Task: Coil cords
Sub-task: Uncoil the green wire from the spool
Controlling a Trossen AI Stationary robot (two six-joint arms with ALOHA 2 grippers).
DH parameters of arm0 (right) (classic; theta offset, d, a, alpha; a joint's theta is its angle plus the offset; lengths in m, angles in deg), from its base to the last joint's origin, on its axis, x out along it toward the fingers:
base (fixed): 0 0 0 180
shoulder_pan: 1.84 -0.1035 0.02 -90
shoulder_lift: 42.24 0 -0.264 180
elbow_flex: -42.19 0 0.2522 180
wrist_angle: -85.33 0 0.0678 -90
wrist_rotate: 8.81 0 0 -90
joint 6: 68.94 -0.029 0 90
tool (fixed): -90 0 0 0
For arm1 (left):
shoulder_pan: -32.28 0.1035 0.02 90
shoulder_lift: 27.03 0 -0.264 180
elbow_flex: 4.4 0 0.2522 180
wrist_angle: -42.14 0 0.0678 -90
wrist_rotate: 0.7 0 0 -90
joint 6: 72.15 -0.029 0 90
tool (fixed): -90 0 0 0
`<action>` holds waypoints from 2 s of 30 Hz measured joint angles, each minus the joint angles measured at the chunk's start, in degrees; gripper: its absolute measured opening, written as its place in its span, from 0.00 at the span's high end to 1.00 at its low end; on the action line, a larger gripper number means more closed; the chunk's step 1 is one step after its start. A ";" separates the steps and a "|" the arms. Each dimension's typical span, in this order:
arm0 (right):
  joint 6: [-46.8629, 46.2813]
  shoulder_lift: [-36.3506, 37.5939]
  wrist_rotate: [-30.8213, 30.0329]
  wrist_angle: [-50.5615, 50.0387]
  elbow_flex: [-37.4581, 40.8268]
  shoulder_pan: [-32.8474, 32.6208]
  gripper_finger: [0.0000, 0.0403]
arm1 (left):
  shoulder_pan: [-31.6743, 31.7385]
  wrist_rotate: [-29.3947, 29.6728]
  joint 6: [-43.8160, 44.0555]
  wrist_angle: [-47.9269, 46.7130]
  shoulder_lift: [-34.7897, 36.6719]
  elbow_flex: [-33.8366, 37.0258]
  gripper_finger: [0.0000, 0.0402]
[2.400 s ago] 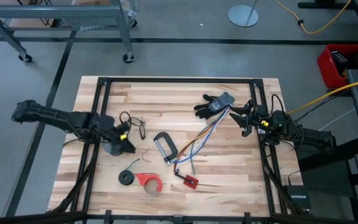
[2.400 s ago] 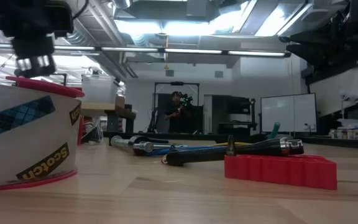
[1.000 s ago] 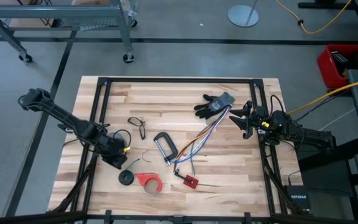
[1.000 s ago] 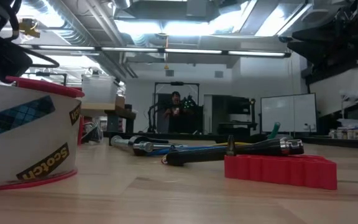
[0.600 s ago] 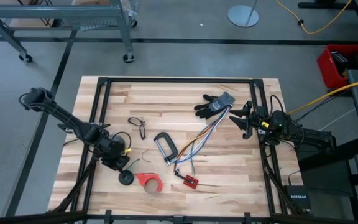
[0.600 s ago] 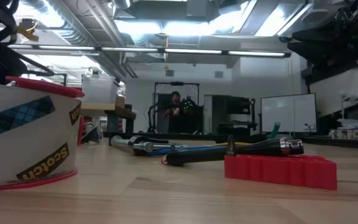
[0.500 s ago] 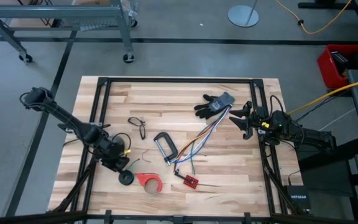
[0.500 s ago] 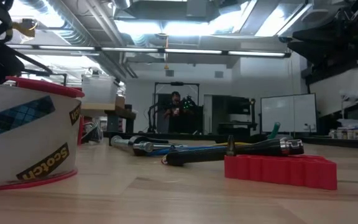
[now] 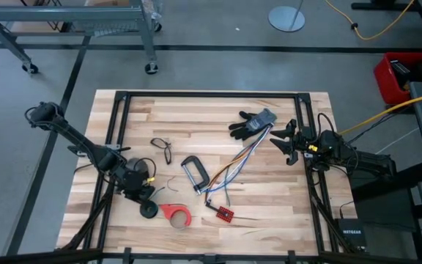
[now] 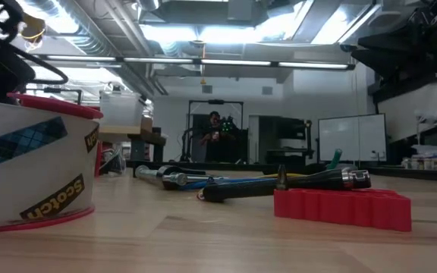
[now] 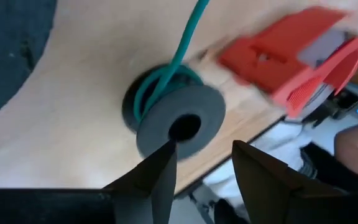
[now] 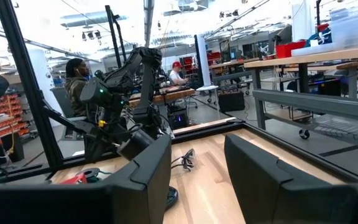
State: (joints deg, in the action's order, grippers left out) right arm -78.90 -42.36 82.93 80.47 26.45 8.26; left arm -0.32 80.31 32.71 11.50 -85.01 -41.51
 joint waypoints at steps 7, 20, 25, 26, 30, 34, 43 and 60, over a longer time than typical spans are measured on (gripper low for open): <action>2.11 0.00 -0.02 0.19 0.00 0.00 0.61 | 1.69 5.44 -3.83 -4.60 0.09 -0.11 0.64; 7.43 0.00 -0.88 1.14 0.00 0.02 0.61 | 8.85 13.37 -10.24 -15.03 3.41 -0.61 0.64; 9.05 0.00 -1.13 1.81 0.00 0.02 0.61 | 13.80 20.82 -15.97 -17.84 5.04 0.06 0.64; 9.12 -0.02 -1.15 1.83 0.00 0.02 0.61 | 14.98 21.28 -17.07 -18.48 5.11 0.10 0.64; 9.86 -0.02 -1.70 1.91 0.00 0.02 0.61 | 19.72 24.36 -22.01 -22.66 5.21 0.22 0.64; 10.73 0.00 -1.70 2.03 0.00 0.02 0.61 | 25.09 25.24 -27.49 -24.75 5.42 0.24 0.64; 11.47 0.00 -2.14 2.77 0.00 0.02 0.61 | 32.70 17.98 -35.12 -18.69 8.42 0.20 0.64; 11.52 -0.01 -2.14 3.29 0.00 0.02 0.61 | 13.81 0.34 -22.67 5.78 13.69 -0.03 0.64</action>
State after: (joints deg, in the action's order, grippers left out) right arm -67.38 -42.37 80.79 83.77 26.45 8.29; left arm 13.49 80.65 10.04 17.28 -71.32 -41.54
